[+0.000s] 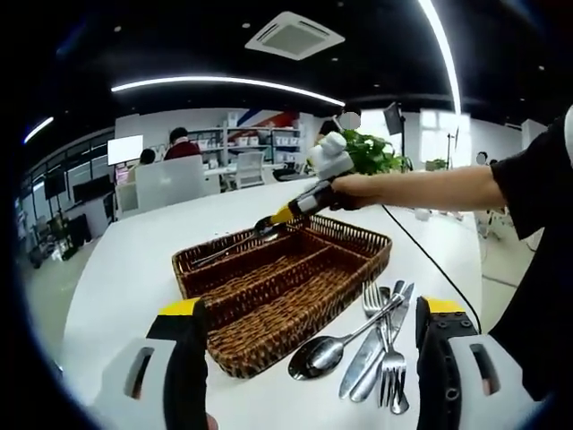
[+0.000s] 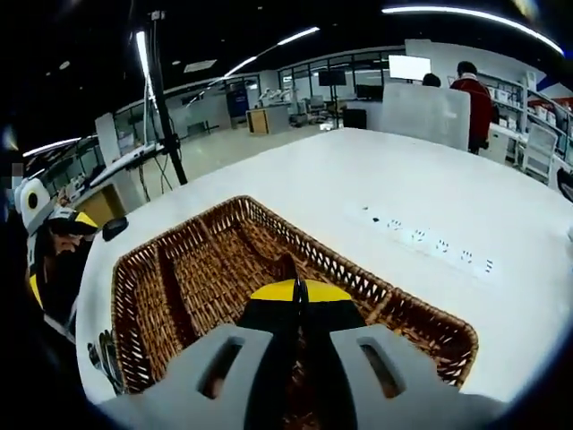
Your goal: Arrange the knives, forks, and spoons in their matching storage slots by inserting each utensil handle-first until every utensil is classified and aligned in the correct compartment
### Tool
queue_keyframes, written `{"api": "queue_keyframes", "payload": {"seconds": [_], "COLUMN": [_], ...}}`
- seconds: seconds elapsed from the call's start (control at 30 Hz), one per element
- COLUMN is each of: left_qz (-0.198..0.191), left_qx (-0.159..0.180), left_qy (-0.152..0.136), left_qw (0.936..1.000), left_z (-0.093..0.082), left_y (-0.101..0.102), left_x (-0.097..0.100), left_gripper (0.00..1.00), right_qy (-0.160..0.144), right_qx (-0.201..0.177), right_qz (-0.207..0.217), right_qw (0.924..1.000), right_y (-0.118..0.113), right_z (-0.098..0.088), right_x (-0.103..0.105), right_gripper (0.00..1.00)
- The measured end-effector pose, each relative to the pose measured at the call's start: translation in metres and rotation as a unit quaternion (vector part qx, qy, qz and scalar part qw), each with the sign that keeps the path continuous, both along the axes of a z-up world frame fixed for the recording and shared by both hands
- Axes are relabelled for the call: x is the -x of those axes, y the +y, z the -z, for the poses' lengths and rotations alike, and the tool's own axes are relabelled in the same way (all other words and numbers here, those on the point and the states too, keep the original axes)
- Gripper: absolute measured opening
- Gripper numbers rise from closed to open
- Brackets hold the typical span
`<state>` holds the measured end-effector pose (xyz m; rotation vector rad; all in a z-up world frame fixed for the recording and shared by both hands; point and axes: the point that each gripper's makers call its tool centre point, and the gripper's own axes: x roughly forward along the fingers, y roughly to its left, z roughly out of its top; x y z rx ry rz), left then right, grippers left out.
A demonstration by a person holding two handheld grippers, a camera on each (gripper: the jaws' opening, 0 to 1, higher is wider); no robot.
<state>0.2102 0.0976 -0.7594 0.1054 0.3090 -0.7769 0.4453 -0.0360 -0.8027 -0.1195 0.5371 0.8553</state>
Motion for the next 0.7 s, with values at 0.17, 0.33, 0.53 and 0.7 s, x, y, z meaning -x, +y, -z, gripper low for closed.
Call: {"api": "queue_keyframes", "payload": {"seconds": [0.17, 0.33, 0.53, 0.7], "left_qz": [0.002, 0.0, 0.0, -0.001], "left_qx": [-0.007, -0.011, -0.015, -0.019], "left_qy": [0.005, 0.008, 0.012, 0.014], "left_qw": [1.0, 0.9999, 0.9998, 0.9997], "left_z": [0.005, 0.007, 0.01, 0.013], "left_y": [0.001, 0.004, 0.004, 0.004], "left_x": [0.001, 0.001, 0.0, -0.001], "left_gripper": [0.99, 0.99, 0.99, 0.98], "right_qy": [0.029, 0.044, 0.019, -0.011], "right_qx": [0.001, 0.002, 0.062, 0.128], "right_qz": [-0.001, 0.008, 0.019, 0.028], "right_qw": [0.9996, 0.999, 0.9977, 0.9913], "right_y": [-0.002, -0.005, -0.007, -0.006], "right_z": [0.014, 0.022, 0.028, 0.033], "right_x": [-0.002, -0.006, -0.015, -0.02], "right_gripper": [0.0, 0.0, 0.01, 0.03]}}
